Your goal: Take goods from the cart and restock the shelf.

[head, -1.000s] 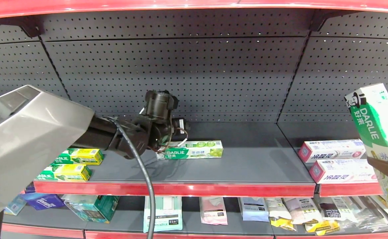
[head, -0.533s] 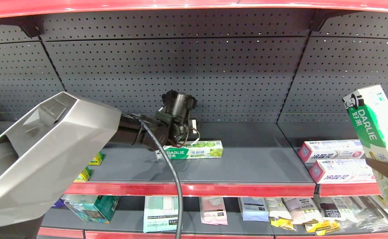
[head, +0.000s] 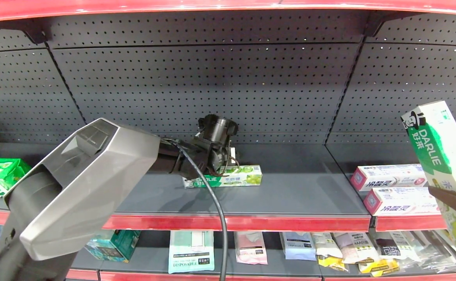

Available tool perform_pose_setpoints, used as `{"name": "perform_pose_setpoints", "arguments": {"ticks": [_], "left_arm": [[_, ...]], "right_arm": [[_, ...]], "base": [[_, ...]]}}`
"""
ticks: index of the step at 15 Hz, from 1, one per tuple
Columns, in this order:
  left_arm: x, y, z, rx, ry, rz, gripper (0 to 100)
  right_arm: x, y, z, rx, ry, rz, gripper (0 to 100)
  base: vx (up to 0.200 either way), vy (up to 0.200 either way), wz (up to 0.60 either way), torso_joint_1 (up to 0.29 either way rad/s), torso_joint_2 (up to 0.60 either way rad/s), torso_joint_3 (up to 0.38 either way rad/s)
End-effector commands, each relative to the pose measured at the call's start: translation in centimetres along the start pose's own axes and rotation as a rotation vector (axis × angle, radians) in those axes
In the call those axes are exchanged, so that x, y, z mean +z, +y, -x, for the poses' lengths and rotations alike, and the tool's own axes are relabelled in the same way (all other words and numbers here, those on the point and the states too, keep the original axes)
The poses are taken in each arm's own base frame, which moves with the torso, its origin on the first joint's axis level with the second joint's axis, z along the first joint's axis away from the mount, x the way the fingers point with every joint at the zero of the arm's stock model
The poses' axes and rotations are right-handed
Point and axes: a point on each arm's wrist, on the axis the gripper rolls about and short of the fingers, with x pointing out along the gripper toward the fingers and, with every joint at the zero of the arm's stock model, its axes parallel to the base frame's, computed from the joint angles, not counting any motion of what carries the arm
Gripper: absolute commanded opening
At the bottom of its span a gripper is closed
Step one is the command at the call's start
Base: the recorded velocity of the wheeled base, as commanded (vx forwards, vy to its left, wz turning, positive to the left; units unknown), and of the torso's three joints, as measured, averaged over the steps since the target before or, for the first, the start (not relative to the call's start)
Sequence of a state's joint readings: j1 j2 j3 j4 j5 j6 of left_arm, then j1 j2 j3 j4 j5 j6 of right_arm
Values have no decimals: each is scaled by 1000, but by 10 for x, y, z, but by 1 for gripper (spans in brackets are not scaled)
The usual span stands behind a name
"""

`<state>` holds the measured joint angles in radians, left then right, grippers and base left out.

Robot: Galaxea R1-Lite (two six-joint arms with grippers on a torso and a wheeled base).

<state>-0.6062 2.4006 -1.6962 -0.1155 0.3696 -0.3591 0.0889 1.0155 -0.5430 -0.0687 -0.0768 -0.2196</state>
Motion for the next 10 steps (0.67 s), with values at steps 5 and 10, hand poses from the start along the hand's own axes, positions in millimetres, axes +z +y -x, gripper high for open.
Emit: {"name": "perform_pose_setpoints", "arguments": {"ticks": [5,10], "left_arm": [[-8,-6,-7,-1,24,-14,100],[-17,-5,-13,7,46,-21,100]], "right_arm": [[-1,0,-1,-1,6,-1,0],[-1,0,-2,0,7,-1,0]], "base": [[0,0,0,0,0,0],[0,0,0,0,0,0]]}}
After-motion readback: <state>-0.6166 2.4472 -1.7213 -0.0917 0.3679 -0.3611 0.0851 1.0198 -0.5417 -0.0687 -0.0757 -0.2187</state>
